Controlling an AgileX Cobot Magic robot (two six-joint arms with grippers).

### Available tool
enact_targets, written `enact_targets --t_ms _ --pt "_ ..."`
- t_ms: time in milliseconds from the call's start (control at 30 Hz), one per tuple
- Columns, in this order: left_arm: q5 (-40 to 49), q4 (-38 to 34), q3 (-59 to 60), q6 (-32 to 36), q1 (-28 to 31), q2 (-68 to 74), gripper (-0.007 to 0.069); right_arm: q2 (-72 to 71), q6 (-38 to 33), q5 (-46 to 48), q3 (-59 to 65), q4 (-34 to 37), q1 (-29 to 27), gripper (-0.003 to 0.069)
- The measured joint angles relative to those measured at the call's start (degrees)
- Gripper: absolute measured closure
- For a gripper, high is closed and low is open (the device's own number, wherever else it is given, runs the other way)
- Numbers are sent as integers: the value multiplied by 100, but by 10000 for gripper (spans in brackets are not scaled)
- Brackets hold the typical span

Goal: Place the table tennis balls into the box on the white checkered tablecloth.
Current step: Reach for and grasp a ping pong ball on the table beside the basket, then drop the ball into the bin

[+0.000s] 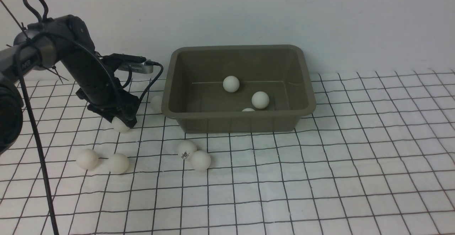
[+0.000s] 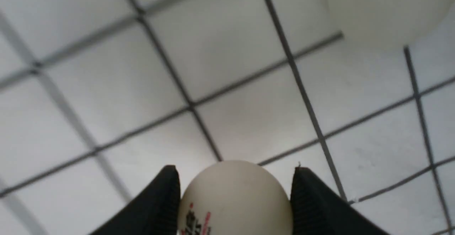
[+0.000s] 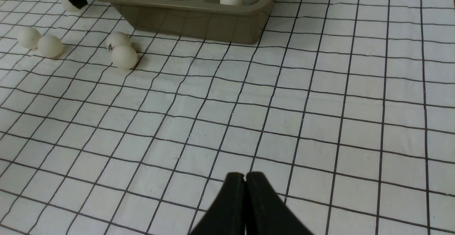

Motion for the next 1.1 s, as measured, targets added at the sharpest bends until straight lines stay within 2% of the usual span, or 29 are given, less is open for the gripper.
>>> enact_targets --t_ms 200,333,533,600,700,833,967,1033,1100 --pt "69 137 -686 -562 -89 -394 272 0 0 -5 0 0 0 676" --pt "86 81 -1215 -622 -392 -669 272 0 0 -5 0 0 0 676" --pt "92 65 -1825 -407 -1270 -733 272 0 0 -5 0 -5 0 676" --pt "119 558 -1872 -403 -1932 -568 272 0 0 -5 0 -5 0 676" --pt "114 1229 -1872 -534 -2392 -163 272 0 0 -5 0 0 0 676" --pt "82 1252 -1867 -565 -2499 234 272 0 0 -5 0 61 0 676" --pt "71 723 -1867 -101 -2499 470 267 0 0 -5 0 256 0 676" --pt "63 620 -1867 -6 -2499 480 241 0 0 -5 0 256 0 676" --pt "47 576 -1867 31 -2499 480 179 0 0 -5 0 286 0 676"
